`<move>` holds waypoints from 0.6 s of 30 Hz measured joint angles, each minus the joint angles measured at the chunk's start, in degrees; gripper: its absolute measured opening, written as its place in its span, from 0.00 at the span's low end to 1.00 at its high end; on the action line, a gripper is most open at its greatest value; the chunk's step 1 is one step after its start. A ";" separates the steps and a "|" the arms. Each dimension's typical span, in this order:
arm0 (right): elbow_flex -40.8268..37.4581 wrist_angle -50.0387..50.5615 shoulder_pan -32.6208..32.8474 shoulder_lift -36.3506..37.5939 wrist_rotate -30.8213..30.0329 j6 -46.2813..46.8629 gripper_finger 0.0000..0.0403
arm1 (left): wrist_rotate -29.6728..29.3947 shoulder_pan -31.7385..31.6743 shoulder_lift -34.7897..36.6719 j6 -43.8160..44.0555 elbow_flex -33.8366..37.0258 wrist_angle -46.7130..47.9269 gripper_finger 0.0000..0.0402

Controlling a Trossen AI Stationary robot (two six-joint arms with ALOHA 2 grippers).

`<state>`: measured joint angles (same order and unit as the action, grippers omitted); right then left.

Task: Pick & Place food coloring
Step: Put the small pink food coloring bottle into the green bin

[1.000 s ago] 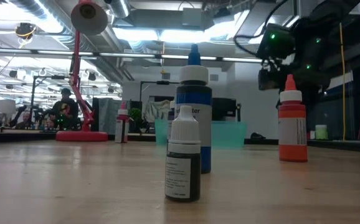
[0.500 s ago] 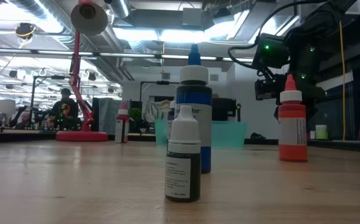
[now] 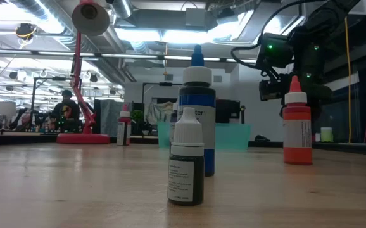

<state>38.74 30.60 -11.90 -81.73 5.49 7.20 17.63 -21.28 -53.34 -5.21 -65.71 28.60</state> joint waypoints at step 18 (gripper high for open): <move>0.00 -1.59 0.00 0.00 0.05 0.29 0.37 | 0.44 0.00 0.00 0.00 0.00 -0.02 0.20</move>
<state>38.74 29.00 -11.90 -81.73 5.54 7.49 18.06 -21.28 -53.34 -5.22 -65.71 28.58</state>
